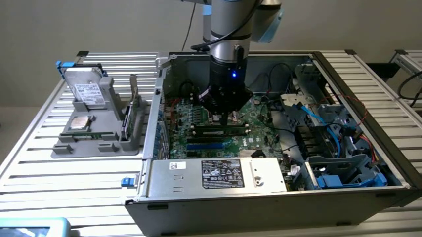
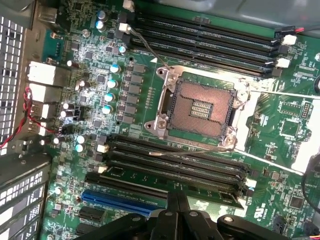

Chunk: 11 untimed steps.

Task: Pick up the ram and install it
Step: 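Press down the ram until it locks into place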

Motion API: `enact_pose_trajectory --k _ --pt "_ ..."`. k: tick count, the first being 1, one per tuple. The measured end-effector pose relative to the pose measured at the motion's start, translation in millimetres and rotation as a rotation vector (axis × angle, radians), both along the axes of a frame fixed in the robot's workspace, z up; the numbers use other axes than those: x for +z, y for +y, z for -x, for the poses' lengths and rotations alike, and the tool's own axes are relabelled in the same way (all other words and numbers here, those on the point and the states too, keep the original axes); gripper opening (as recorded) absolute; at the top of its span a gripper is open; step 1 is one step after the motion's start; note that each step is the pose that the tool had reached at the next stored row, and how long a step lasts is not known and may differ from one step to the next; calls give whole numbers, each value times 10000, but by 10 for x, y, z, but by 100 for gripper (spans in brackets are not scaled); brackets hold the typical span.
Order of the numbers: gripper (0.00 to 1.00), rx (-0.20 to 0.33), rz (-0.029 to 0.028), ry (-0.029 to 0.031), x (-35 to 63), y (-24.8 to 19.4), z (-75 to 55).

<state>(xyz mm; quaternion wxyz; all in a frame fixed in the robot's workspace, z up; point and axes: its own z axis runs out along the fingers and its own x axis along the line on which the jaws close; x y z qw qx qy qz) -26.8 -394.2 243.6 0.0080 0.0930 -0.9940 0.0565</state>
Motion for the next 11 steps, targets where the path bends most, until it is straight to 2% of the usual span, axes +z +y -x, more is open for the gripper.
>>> enact_pose_trajectory --k 2,4,11 --pt "11 -185 51 -35 0 0 -1" --pt "11 -341 89 -44 1 0 0" --pt "11 -370 87 -45 0 0 1"
